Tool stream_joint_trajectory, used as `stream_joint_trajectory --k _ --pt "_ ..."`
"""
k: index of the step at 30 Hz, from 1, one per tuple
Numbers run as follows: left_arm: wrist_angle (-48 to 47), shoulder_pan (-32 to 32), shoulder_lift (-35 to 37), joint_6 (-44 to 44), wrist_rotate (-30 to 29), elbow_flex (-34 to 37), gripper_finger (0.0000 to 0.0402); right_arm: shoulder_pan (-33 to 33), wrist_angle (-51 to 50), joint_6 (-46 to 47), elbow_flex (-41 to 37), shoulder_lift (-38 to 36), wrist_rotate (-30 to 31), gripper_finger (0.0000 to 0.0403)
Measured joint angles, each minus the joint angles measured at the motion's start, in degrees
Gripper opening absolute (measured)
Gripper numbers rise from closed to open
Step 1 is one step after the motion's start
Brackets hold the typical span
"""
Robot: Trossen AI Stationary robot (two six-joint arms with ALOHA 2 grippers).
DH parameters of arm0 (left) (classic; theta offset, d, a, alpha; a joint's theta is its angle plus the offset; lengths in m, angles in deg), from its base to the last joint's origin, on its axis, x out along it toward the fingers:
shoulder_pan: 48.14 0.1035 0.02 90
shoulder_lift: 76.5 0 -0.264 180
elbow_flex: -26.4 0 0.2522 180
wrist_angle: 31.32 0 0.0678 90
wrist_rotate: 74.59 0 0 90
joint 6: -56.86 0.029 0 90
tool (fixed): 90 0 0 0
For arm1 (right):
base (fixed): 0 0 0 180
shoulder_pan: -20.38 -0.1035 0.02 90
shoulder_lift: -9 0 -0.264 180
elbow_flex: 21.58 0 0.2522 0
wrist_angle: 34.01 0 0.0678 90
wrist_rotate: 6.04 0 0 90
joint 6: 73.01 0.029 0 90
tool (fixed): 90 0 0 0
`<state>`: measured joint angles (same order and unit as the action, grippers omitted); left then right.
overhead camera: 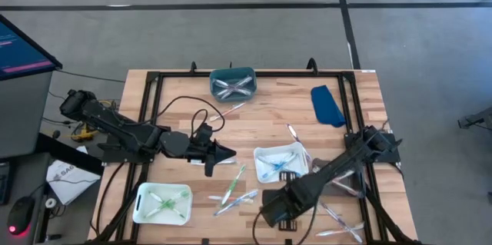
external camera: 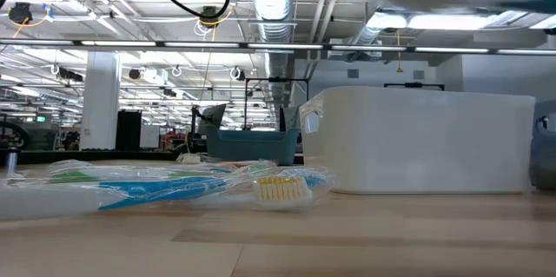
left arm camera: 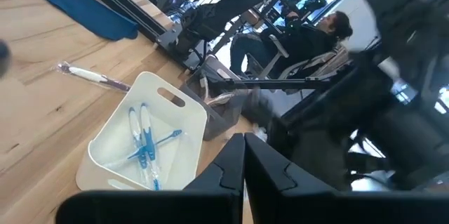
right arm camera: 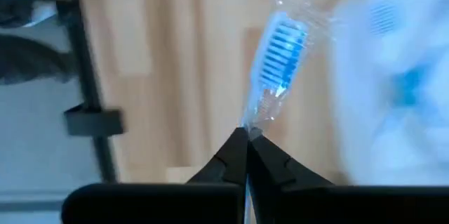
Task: Pick & Place Toothbrushes
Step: Put the blue toothbrush into the top white bin
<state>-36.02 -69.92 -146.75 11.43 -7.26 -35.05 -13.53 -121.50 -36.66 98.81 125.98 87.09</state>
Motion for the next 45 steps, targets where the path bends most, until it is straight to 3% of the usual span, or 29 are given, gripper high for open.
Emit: stream_joint_trajectory --k 7,14,20,26,31,38,45 --pt "0.0 0.0 0.0 0.2 0.0 0.0 0.0000 6.8 -6.9 -6.7 10.3 0.0 7.2 0.0001" --pt "0.0 0.0 0.0 0.2 0.2 0.0 0.0000 15.4 -6.6 -16.3 10.9 -0.1 12.1 0.0001" --pt "0.0 -0.1 0.0 0.0 2.5 0.0 0.0000 19.4 -3.0 -21.1 6.5 -0.1 12.2 0.0000" --pt "0.0 -0.2 0.0 -1.4 3.1 0.0 0.0000 17.0 -1.9 -19.9 2.7 -0.6 13.7 0.0000" --pt "0.0 -0.9 0.0 -1.5 3.2 0.0 0.0000 13.8 5.0 -16.9 -5.1 -3.4 13.6 0.0000" --pt "0.1 -0.5 0.0 -1.5 3.2 0.0 0.0000 15.2 12.7 -13.0 -17.1 -9.2 10.0 0.0000" --pt "0.4 -0.3 0.0 -1.4 2.5 0.0 0.0000 16.2 14.3 -12.5 -24.6 -10.9 7.1 0.0000"
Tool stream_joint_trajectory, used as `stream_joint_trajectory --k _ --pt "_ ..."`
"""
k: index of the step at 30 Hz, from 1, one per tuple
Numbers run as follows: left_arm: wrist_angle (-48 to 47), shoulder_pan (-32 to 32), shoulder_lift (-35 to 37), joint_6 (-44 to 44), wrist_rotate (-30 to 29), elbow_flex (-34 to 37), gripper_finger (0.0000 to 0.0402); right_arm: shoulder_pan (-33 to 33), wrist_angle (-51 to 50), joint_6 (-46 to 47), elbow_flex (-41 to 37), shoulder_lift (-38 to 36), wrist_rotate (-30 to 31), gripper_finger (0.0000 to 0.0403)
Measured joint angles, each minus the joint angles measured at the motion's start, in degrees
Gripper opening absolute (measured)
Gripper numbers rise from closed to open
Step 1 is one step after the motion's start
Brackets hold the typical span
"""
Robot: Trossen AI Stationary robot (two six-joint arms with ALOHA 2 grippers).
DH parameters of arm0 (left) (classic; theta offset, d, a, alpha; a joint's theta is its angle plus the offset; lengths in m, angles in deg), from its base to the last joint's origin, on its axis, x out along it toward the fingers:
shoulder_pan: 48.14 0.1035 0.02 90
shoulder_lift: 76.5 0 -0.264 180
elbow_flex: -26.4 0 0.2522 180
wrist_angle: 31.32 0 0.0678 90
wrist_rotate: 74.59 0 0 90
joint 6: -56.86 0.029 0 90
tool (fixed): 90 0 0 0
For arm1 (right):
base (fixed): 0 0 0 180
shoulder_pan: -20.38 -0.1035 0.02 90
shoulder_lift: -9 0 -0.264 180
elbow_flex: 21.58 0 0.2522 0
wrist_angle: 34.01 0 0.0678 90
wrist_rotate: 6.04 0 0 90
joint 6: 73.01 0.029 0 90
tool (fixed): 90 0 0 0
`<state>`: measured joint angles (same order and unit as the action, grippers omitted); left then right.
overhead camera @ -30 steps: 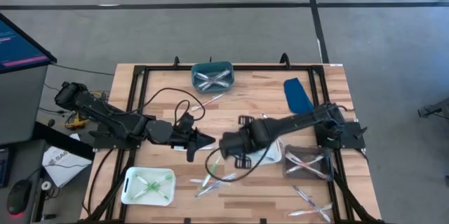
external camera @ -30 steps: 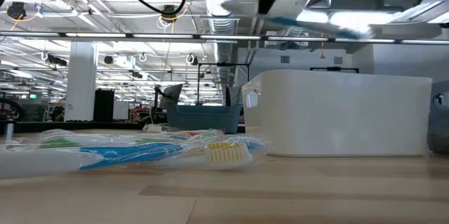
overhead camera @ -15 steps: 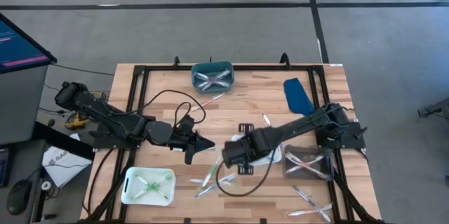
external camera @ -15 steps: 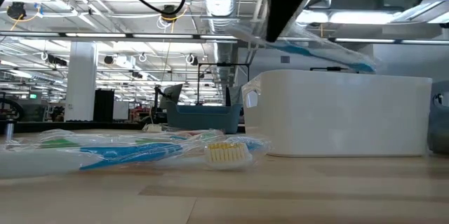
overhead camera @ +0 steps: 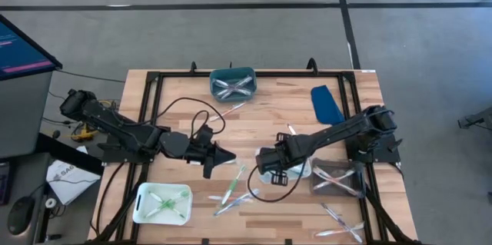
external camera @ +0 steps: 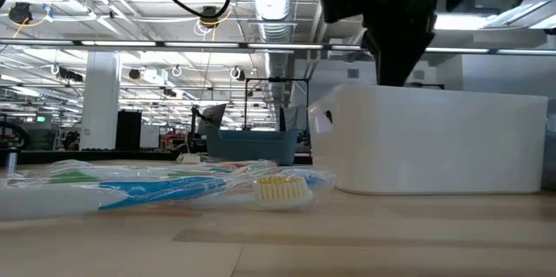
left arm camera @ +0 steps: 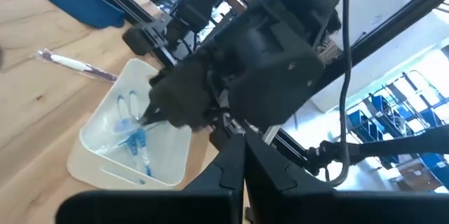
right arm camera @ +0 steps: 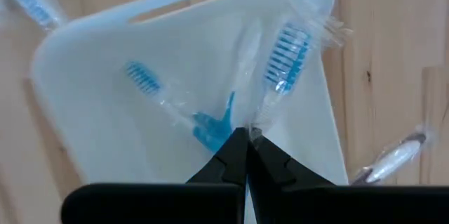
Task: Pick & Place Toothbrushes
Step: Put the blue toothbrush into the top white bin
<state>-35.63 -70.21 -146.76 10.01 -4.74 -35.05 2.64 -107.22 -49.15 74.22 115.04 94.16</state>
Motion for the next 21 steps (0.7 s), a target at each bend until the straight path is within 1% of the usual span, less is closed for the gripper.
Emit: stream_joint_trajectory --k 8,13,16,18,21 --pt "0.0 0.0 0.0 0.0 -1.1 0.0 0.0000 -0.1 5.0 -0.4 -2.6 0.1 -1.3 0.0000" --pt "0.0 0.0 0.0 0.0 -1.3 0.0 0.0000 0.7 5.7 -0.3 -4.0 0.1 -1.3 0.0000" --pt "0.0 0.0 0.0 0.0 -1.3 0.0 0.0000 1.0 5.6 1.4 -4.1 0.1 -1.4 0.0001" --pt "0.0 0.0 0.0 0.0 -1.3 0.0 0.0000 1.0 5.8 1.5 -4.2 0.1 -1.4 0.0006" --pt "0.0 0.0 0.0 -0.1 -1.3 0.0 0.0000 1.0 6.4 1.7 -4.2 0.1 -1.4 0.0029"
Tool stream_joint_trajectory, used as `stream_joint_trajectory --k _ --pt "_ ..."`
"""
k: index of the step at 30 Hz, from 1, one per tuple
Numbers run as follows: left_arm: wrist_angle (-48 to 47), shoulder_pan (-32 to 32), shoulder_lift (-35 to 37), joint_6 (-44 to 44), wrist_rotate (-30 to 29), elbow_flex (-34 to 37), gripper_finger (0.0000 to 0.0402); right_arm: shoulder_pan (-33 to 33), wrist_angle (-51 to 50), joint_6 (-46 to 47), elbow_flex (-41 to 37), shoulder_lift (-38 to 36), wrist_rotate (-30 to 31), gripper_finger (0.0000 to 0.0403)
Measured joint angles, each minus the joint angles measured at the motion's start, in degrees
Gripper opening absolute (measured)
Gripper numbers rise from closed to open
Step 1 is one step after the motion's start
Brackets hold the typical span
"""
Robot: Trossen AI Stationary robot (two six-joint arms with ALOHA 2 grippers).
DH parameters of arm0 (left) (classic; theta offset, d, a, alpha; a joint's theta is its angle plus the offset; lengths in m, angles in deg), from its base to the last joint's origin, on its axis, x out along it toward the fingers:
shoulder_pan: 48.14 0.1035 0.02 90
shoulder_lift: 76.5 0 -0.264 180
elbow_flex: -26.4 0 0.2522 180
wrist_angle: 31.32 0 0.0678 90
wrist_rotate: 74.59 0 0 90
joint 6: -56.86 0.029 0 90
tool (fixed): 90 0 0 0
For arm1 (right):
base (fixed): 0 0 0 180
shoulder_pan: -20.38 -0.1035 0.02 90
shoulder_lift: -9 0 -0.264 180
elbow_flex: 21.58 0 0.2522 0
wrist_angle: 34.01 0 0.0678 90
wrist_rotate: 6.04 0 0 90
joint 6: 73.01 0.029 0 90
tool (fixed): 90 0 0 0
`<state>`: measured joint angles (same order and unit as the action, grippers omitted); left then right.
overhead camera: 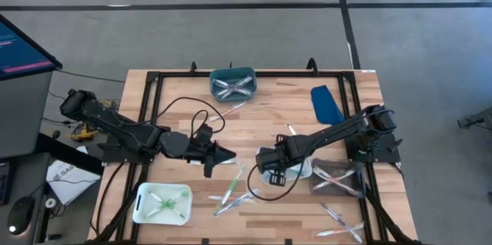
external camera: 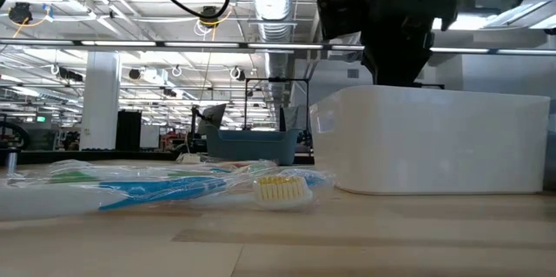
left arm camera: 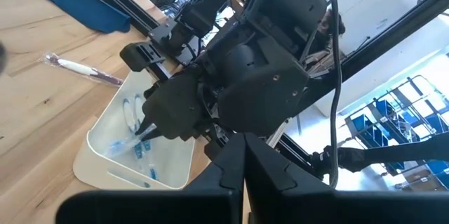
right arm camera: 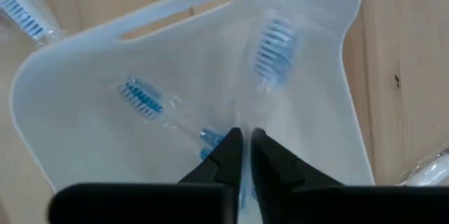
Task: Pick & Place Toothbrushes
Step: Put the blue toothbrush into the top white bin
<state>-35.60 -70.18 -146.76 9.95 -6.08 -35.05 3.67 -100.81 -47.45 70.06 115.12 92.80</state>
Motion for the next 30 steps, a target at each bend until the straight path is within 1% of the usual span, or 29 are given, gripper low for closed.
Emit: stream_joint_trajectory --k 5,9,12,15,19,23,26,30 --pt "0.0 0.0 0.0 0.0 0.0 0.0 0.0000 -0.3 1.1 1.5 0.0 0.0 -1.7 0.0096" --pt "0.0 0.0 0.0 0.0 0.0 0.0 0.0000 -0.3 1.3 2.6 0.4 0.1 -5.8 0.0151" --pt "0.0 0.0 0.0 0.0 0.1 0.0 0.0000 -0.3 0.9 3.2 2.3 0.1 -9.0 0.0179" --pt "0.0 -0.1 0.0 0.0 0.1 0.0 0.0000 -0.3 -1.7 3.9 5.3 0.0 -9.4 0.0197" --pt "0.0 -0.1 0.0 0.0 0.3 0.0 0.0000 -0.1 -6.3 3.3 9.8 -0.5 -8.8 0.0202" --pt "0.0 -0.1 0.0 0.0 0.3 0.0 0.0000 0.7 -11.4 2.8 13.0 -0.5 -6.2 0.0192" --pt "0.0 -0.1 0.0 0.0 0.3 0.0 0.0000 1.7 -13.2 2.4 13.2 -0.5 -5.7 0.0170" --pt "0.0 -0.1 0.0 0.0 0.3 0.0 0.0000 2.8 -14.5 1.2 13.2 -0.2 -5.8 0.0120"
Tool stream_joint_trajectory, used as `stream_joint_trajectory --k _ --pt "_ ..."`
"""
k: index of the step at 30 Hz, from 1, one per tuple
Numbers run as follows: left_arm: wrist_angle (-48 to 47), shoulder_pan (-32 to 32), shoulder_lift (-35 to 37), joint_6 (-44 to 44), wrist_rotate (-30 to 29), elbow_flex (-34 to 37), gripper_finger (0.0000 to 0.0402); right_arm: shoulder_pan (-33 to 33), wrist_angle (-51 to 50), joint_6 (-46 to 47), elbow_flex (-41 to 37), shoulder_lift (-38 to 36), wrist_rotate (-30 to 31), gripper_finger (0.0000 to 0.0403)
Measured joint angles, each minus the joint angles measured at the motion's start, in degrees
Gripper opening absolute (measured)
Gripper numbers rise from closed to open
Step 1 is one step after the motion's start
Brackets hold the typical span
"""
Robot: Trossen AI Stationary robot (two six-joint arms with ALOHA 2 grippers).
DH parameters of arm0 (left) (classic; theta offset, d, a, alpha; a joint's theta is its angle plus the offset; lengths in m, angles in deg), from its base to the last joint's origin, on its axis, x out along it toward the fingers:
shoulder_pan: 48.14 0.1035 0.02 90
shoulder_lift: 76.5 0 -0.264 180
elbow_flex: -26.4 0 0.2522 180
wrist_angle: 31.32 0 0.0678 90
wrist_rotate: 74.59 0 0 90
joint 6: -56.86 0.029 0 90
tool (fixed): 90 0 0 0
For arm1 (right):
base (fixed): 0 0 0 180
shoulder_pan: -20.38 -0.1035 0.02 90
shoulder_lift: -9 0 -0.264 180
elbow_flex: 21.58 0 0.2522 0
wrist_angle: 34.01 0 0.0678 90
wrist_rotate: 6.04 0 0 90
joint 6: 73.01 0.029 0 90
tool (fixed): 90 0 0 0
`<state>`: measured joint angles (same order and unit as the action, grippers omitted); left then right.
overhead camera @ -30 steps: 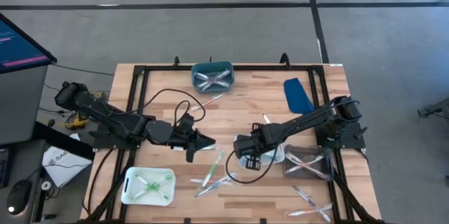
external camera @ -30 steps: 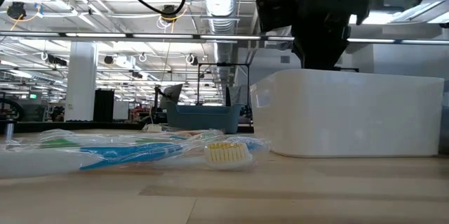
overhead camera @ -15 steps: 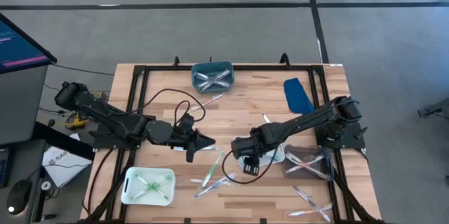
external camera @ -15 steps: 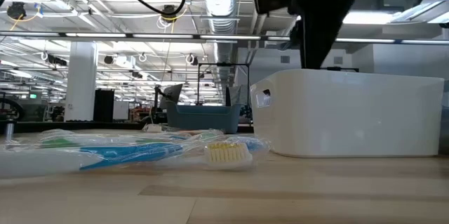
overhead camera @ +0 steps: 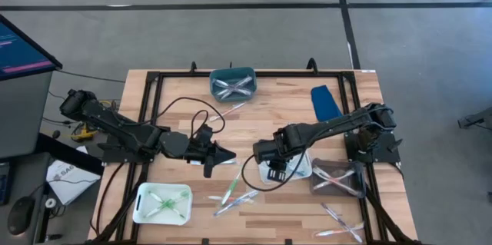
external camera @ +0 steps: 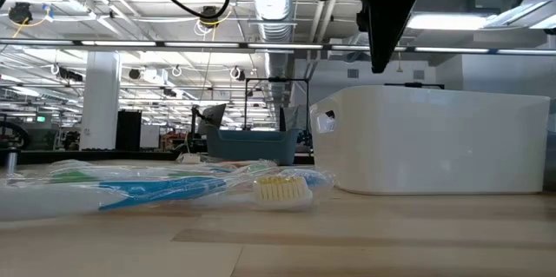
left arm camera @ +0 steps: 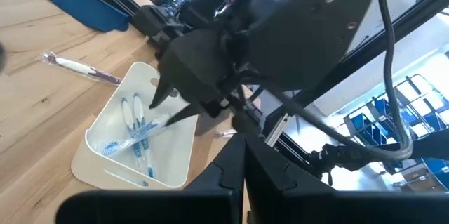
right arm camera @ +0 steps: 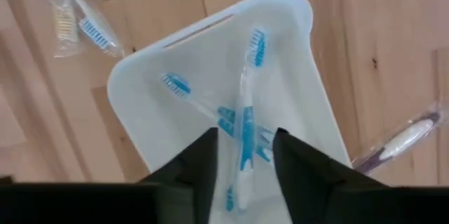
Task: Pick & Place Toothbrushes
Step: Put the blue toothbrush into the top white bin
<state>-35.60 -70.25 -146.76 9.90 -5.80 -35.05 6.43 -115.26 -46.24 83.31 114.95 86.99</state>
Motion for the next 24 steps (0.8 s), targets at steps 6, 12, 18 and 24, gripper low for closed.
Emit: stream_joint_trajectory --k 6,12,18,24 --pt "0.0 0.0 0.0 0.0 0.0 0.0 0.0000 0.8 3.4 -4.4 -0.5 0.2 -2.5 0.0013" --pt "0.0 0.0 0.0 0.1 -0.3 0.0 0.0000 1.4 6.0 -4.4 -4.2 0.2 -3.2 0.0004" --pt "0.0 0.0 0.0 0.2 0.2 0.0 0.0000 1.8 10.1 -2.2 -9.3 0.2 -4.1 0.0001" --pt "0.0 0.0 0.0 0.2 0.2 0.0 0.0000 1.8 15.6 0.5 -12.8 0.2 -5.0 0.0001"
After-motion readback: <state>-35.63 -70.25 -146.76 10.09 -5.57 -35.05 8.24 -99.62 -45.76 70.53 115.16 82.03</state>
